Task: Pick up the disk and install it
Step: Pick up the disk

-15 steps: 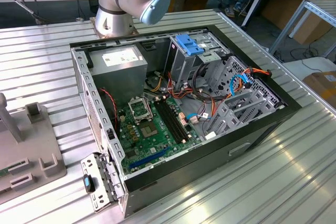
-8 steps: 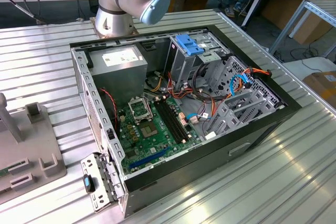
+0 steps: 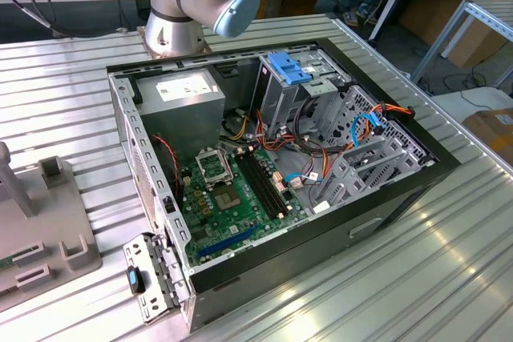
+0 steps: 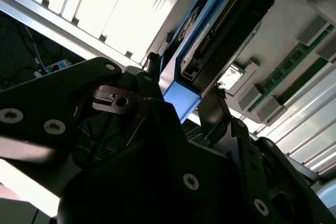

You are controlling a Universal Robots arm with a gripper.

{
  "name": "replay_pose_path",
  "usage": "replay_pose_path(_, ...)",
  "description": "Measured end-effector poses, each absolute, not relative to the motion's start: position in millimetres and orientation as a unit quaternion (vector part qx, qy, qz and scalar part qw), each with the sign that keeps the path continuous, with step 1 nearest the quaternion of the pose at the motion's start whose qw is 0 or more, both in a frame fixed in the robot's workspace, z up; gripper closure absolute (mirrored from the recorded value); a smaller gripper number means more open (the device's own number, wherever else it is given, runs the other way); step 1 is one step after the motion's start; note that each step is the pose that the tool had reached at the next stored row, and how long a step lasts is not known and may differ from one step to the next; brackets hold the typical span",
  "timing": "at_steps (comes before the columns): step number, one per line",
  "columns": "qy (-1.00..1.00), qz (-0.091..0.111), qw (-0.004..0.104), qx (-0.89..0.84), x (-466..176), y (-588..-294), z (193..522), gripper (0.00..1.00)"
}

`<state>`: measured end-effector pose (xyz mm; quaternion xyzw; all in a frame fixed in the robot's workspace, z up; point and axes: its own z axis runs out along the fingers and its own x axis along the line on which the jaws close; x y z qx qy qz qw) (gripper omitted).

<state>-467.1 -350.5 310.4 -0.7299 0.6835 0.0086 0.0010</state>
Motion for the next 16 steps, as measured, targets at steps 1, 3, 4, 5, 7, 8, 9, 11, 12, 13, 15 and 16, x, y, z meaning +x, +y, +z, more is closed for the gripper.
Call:
replay_pose_path(1,0.684,0.009,0.001,-0.730,-467.1,-350.5,310.4,0.44)
replay_pose_path(3,0.684,0.009,0.001,-0.730,-469.4,-350.4,310.5,0.44)
replay_pose_path(4,0.684,0.009,0.001,-0.730,-470.4,-350.4,310.4,0.44)
replay_pose_path(5,0.684,0.009,0.001,-0.730,-470.8,-350.5,310.4,0.44)
replay_pose_path(7,0.684,0.009,0.001,-0.730,-471.0,-351.0,310.0,0.44)
replay_pose_path(8,0.684,0.009,0.001,-0.730,-471.0,-351.5,310.0,0.44)
replay_pose_path(9,0.684,0.009,0.001,-0.730,-471.0,-351.5,310.0,0.44)
replay_pose_path(11,0.684,0.009,0.001,-0.730,-470.9,-351.6,310.0,0.44)
replay_pose_path(12,0.684,0.009,0.001,-0.730,-470.9,-351.6,310.0,0.44)
replay_pose_path(13,0.684,0.009,0.001,-0.730,-470.9,-351.7,310.0,0.44)
replay_pose_path(15,0.684,0.009,0.001,-0.730,-470.9,-351.8,310.0,0.46)
replay_pose_path(16,0.684,0.009,0.001,-0.730,-470.9,-351.8,310.0,0.53)
